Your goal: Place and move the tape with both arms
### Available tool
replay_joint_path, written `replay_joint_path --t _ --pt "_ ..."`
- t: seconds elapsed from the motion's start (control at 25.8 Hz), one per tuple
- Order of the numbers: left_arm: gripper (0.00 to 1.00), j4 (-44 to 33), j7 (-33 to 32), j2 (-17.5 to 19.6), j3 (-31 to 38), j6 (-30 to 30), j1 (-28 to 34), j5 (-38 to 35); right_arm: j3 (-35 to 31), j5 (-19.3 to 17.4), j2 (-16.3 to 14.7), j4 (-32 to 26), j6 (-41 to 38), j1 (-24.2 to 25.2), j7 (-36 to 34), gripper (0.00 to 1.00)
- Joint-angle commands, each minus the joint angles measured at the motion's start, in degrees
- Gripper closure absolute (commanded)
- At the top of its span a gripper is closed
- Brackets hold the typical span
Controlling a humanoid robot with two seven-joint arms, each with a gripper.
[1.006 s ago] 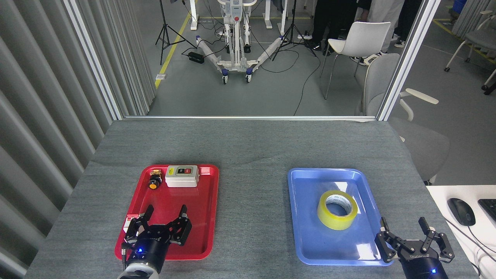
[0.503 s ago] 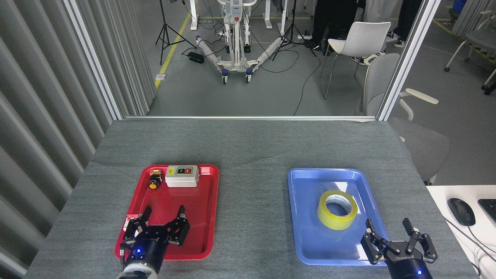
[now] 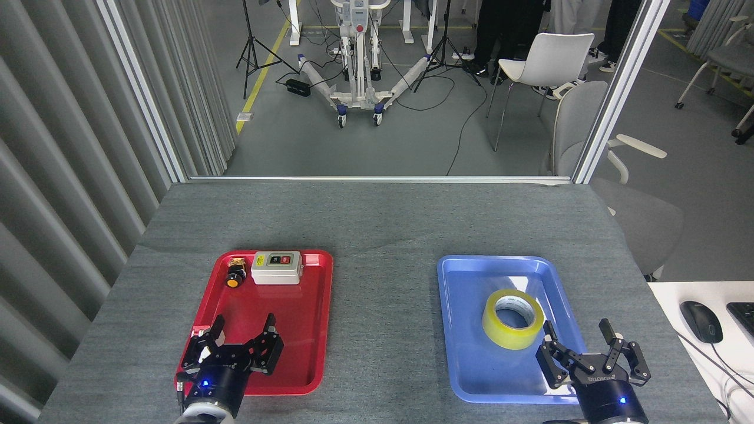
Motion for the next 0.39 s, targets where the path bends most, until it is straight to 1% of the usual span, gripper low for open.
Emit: replay_joint_path --t 0.0,0.35 --pt "0.00 0.0 0.0 0.1 0.2 0.0 0.0 0.0 0.5 0.0 0.1 0.0 0.2 0.0 0.0 0.00" --pt "0.00 1.0 0.0 0.0 0.5 0.1 -0.1 0.0 0.5 0.0 0.2 0.1 0.1 0.1 0.0 0.00"
